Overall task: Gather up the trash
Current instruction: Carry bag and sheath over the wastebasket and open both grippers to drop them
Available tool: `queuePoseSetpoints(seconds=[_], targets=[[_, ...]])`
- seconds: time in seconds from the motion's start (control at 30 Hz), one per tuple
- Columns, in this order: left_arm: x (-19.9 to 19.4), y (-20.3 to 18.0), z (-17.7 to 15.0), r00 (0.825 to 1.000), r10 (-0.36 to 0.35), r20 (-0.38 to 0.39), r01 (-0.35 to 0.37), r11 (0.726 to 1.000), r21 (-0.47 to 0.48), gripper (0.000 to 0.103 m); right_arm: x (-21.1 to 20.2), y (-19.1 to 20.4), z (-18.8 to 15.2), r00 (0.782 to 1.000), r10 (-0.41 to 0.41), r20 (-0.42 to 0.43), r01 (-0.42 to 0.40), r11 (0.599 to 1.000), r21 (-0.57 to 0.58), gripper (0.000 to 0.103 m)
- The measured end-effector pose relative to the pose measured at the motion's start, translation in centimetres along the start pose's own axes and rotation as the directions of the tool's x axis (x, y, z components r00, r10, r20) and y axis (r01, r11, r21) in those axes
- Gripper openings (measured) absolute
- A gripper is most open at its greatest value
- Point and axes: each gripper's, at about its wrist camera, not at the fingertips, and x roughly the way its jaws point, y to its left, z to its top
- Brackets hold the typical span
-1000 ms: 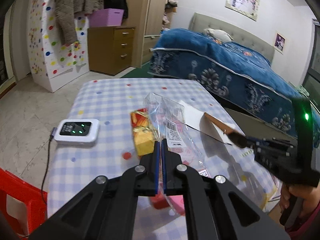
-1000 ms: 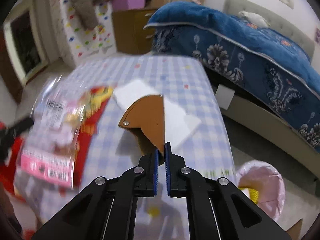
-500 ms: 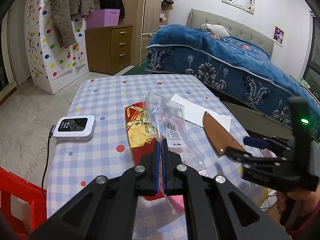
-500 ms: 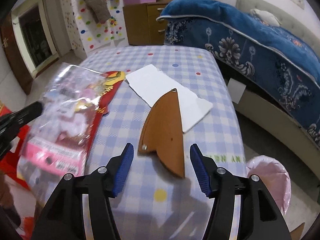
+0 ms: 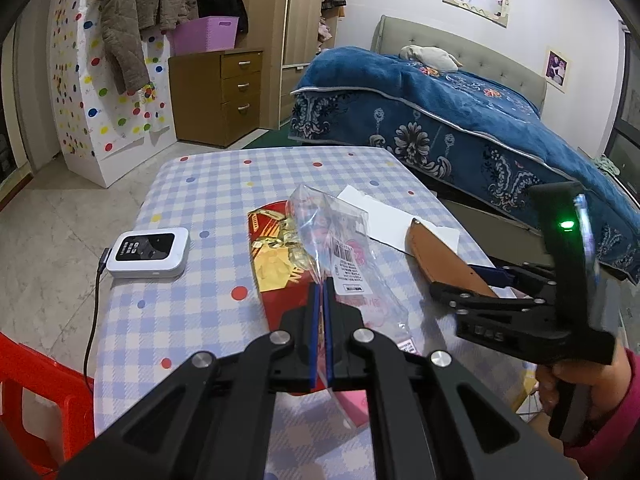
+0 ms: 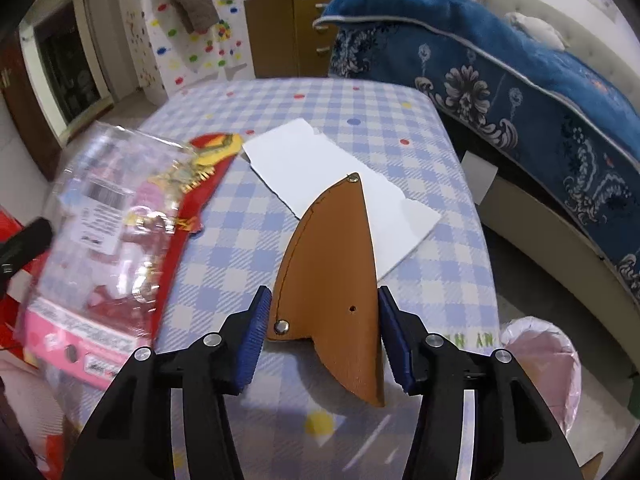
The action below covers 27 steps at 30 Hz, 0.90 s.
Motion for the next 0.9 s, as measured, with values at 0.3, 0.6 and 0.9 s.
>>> queuePoseSetpoints(seconds=[0.3,0.6,0.9], targets=[[0.2,-3.5,0.0,0.998,-0.06,0.001,0.06,0.996,0.059,0.0,-6.6,-2.7,-2.6,0.994,0.032,0.105,-0.039,0.997,0.062,0.053],[1.3,-10.7,-0.1,0.99,-0.141,-0.023,0.143,0.974,0.178,0.0,-9.6,-7.2,-6.1,0.989,-0.032,0.146,0.009,0.987,0.16,0.053],[3.4,-20.1,-0.2,0.967,-0.249,-0.048,0.251,0.911,0.326,0.0,-12.3,-14.9,-10.4,0.98,-0.153,0.13,0.106,0.944,0.313,0.053]])
